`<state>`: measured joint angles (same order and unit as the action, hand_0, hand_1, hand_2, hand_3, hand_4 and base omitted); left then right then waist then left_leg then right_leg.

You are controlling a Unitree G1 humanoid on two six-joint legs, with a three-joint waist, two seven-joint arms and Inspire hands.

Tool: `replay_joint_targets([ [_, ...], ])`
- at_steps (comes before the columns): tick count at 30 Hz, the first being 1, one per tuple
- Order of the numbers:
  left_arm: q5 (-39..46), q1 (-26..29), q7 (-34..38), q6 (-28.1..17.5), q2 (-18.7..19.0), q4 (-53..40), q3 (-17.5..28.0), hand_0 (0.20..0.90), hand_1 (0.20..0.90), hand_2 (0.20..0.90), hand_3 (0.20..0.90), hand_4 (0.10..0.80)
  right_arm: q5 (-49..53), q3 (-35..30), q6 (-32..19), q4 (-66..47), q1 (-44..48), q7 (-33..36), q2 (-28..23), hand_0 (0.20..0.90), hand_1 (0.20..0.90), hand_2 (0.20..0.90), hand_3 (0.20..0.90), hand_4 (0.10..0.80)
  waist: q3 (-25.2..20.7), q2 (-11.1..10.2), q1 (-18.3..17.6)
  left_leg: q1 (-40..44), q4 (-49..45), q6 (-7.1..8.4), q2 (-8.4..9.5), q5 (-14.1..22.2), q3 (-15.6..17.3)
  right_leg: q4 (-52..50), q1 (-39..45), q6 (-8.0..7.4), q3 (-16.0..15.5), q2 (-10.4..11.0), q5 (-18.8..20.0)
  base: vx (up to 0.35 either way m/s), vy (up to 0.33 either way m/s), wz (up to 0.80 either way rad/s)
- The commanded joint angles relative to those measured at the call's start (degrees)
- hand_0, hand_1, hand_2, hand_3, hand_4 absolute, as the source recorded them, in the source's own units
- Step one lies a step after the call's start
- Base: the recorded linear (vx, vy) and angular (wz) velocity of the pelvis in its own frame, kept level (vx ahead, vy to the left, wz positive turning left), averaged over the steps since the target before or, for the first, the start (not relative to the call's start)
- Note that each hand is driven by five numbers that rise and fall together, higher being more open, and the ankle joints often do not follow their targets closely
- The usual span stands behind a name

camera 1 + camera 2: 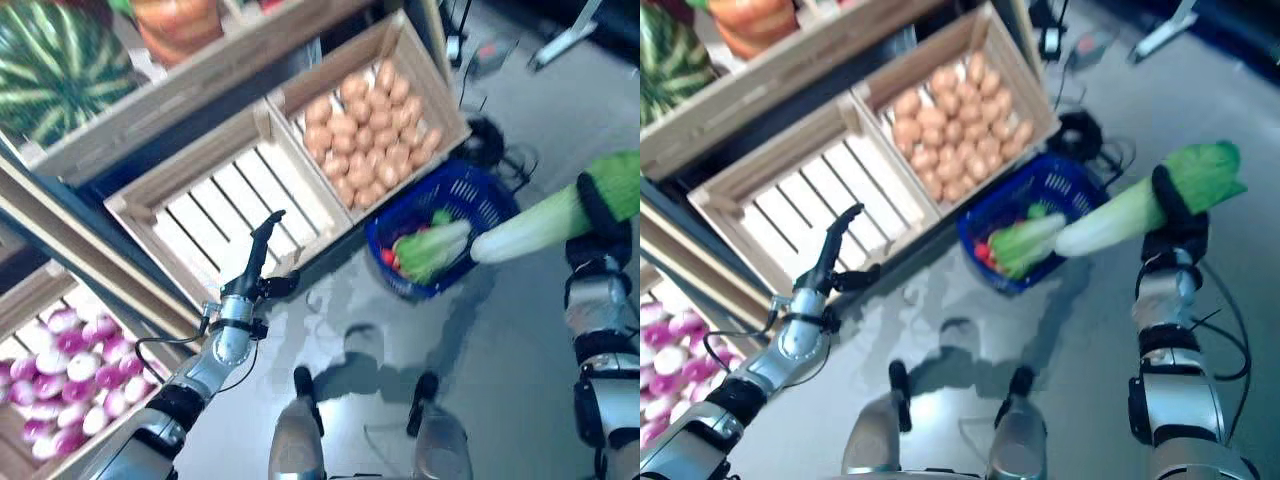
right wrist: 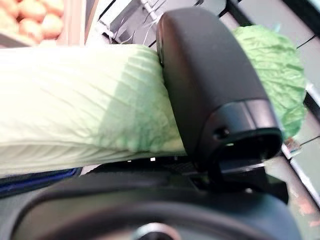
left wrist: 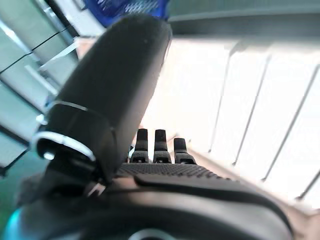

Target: Put vegetables into the basket

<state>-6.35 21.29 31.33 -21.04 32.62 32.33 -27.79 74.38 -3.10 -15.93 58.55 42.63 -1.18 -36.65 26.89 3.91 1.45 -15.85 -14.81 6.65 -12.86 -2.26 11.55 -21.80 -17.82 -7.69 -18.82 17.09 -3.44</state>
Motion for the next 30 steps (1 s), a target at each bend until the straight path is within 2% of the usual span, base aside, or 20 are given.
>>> replay_joint_targets([
  [1, 2.2, 4.0, 3.0, -4.7, 0.8, -4.9, 3.5, 0.900, 0.900, 0.900, 0.900, 0.800, -4.0, 1.0, -7.0, -3.4, 6.6, 0.3, -4.0, 0.300, 0.300, 0.300, 0.300, 0.400, -1.2, -0.8, 1.6, -2.3, -10.9, 2.77, -1.63, 7.5, -2.6, -7.2, 0.3, 3.56, -0.6, 0.2, -4.5, -0.026, 0.011, 0.26],
  [2, 2.2, 4.2, 3.2, -4.2, 1.1, -6.1, 3.0, 0.900, 0.900, 0.900, 0.900, 0.800, -4.4, 1.9, -7.4, -2.4, 8.1, 0.6, -4.4, 0.300, 0.300, 0.300, 0.300, 0.400, -0.2, -0.4, 2.0, -4.2, -13.6, 2.81, -1.17, 9.6, -3.8, -11.0, -1.8, 3.28, 0.2, 1.0, -6.5, -0.047, 0.008, 0.19],
  [9, 5.6, 5.2, 5.5, -3.3, 2.3, -8.2, 1.5, 0.900, 0.900, 0.900, 0.900, 0.800, -5.6, 4.5, -9.1, 1.4, 15.3, 2.0, -6.5, 0.300, 0.300, 0.300, 0.300, 0.400, 2.9, 1.4, 2.8, -13.2, -23.6, 0.97, -0.34, 14.3, -5.3, -24.4, -11.9, 3.62, 2.0, 4.7, -11.3, -0.075, 0.000, 0.10],
  [15, 7.0, 4.7, 5.7, -3.5, 3.1, -9.5, 0.5, 0.900, 0.900, 0.900, 0.900, 0.800, -7.1, 6.4, -10.8, 2.3, 19.6, 1.3, -8.1, 0.300, 0.300, 0.300, 0.300, 0.400, 2.9, 2.1, 3.4, -18.9, -28.6, 0.16, -0.13, 16.6, -5.9, -30.6, -18.3, 3.67, 3.3, 6.4, -13.5, -0.046, -0.013, 0.15],
  [19, 7.3, 4.3, 5.8, -4.1, 3.8, -10.4, -0.1, 0.900, 0.900, 0.900, 0.900, 0.800, -6.1, 7.7, -11.0, 2.1, 21.7, -0.1, -9.1, 0.300, 0.300, 0.300, 0.300, 0.400, 2.9, 2.4, 3.6, -21.0, -30.1, -0.04, -0.15, 17.0, -6.2, -32.3, -20.6, 3.87, 3.7, 6.7, -14.0, -0.040, -0.012, 0.06],
  [20, 7.0, 4.1, 6.0, -4.2, 4.0, -10.9, -0.5, 0.900, 0.900, 0.900, 0.900, 0.800, -5.8, 8.0, -10.4, 2.3, 22.3, -0.3, -9.6, 0.848, 0.848, 0.848, 0.848, 0.765, 2.9, 2.5, 3.6, -21.6, -30.7, -0.08, -0.22, 17.3, -6.3, -33.0, -21.2, 3.92, 3.9, 6.7, -14.2, 0.000, 0.000, 0.00],
  [21, 6.9, 4.1, 6.1, -4.2, 4.1, -11.0, -0.6, 0.900, 0.900, 0.900, 0.900, 0.800, -6.0, 8.1, -10.3, 2.3, 22.4, -0.1, -9.7, 0.900, 0.900, 0.900, 0.900, 0.800, 2.9, 2.5, 3.6, -21.7, -30.8, -0.11, -0.25, 17.3, -6.3, -33.1, -21.3, 3.93, 3.9, 6.8, -14.3, 0.000, 0.000, 0.00],
  [30, 8.6, 3.9, 6.2, -4.9, 5.8, -11.5, -0.9, 0.900, 0.900, 0.900, 0.900, 0.800, -7.3, 9.5, -7.0, 4.3, 24.8, 0.8, -10.4, 0.900, 0.900, 0.900, 0.900, 0.800, 2.9, 2.4, 4.0, -21.0, -30.8, -0.51, -0.52, 17.4, -6.4, -33.5, -21.1, 4.10, 4.1, 6.4, -14.6, 0.000, 0.000, 0.00],
])
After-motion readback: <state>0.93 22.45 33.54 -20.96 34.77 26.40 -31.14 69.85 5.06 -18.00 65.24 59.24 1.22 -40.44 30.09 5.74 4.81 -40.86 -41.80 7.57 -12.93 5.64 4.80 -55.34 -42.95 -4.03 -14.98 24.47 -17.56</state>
